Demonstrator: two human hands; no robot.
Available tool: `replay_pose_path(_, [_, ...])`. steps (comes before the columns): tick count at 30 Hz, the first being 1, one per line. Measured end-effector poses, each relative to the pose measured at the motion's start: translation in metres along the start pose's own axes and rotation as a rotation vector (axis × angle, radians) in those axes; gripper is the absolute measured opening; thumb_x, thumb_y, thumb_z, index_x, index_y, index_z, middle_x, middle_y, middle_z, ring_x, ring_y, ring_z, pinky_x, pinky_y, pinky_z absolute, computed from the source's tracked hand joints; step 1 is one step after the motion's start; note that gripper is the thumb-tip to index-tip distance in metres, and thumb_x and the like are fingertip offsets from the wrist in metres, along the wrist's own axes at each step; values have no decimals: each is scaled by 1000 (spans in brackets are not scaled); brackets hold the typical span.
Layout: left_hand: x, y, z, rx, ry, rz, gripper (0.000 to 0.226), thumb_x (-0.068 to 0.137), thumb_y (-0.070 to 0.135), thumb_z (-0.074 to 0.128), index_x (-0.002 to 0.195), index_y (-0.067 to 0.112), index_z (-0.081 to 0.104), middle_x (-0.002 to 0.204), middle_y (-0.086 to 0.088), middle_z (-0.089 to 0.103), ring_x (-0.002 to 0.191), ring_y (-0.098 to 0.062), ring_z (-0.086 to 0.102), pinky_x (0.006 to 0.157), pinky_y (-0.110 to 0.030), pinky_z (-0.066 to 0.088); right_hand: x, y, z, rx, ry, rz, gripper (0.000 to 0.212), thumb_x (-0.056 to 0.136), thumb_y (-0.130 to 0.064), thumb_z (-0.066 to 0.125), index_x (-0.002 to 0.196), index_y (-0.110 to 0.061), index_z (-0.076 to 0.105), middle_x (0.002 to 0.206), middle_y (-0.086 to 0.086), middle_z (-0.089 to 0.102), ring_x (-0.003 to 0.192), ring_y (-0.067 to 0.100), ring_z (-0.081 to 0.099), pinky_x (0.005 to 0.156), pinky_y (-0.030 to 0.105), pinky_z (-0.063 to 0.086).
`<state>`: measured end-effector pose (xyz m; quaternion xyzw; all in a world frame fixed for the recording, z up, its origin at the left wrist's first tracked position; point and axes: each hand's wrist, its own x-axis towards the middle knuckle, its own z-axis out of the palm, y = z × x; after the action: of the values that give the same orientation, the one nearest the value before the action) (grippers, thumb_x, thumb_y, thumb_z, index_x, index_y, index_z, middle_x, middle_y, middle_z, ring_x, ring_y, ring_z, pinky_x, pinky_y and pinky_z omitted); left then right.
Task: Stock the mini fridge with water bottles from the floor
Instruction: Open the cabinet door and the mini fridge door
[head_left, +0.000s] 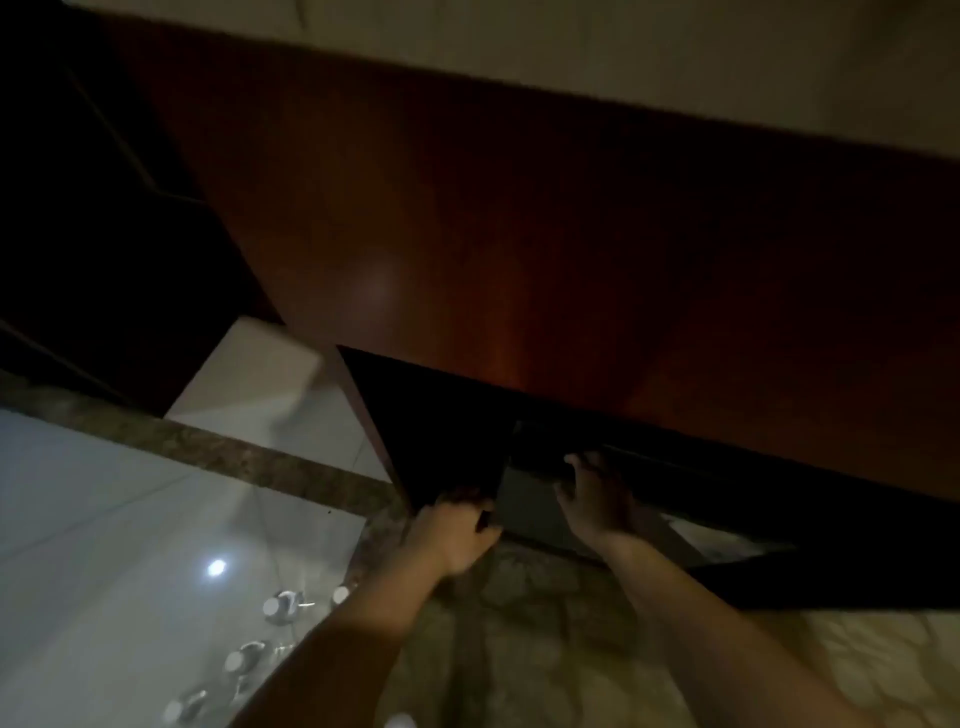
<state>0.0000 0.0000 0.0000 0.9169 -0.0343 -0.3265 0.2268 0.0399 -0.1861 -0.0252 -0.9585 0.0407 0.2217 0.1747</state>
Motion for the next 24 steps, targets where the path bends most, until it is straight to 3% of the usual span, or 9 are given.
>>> replay_pose_path(5, [46, 3, 14, 97, 77, 84, 68, 92, 42, 46, 149, 28, 12, 159, 6, 7, 146, -17, 9, 117, -38, 17, 12, 11, 28, -30, 5, 16, 51, 98, -36, 40, 145, -20, 30, 150, 2, 30, 139, 29, 24, 111, 39, 26])
replay_pose_path(9, [84, 11, 14, 176, 86, 162, 74, 94, 42, 42, 149, 26, -4, 158, 9, -11, 147, -14, -7, 118, -44, 10, 12, 18, 47, -104, 106, -22, 52, 97, -35, 41, 145, -24, 28, 148, 1, 29, 136, 26, 25, 108, 36, 27])
replay_pose_path(16, [99, 10, 29, 329, 111, 179, 70, 97, 39, 37, 149, 25, -7, 158, 8, -11, 147, -14, -3, 116, -40, 15, 23, 25, 49, -36, 205, -49, 41, 94, -37, 46, 134, -27, 45, 137, -3, 45, 126, 24, 36, 98, 36, 30])
replay_pose_path(24, [78, 13, 29, 302, 94, 168, 68, 97, 38, 37, 150, 25, -4, 159, 8, -8, 147, -13, -3, 119, -38, 8, 20, 27, 51, 103, 216, -32, 27, 92, -36, 50, 114, -25, 61, 124, -1, 55, 119, 26, 43, 92, 34, 30])
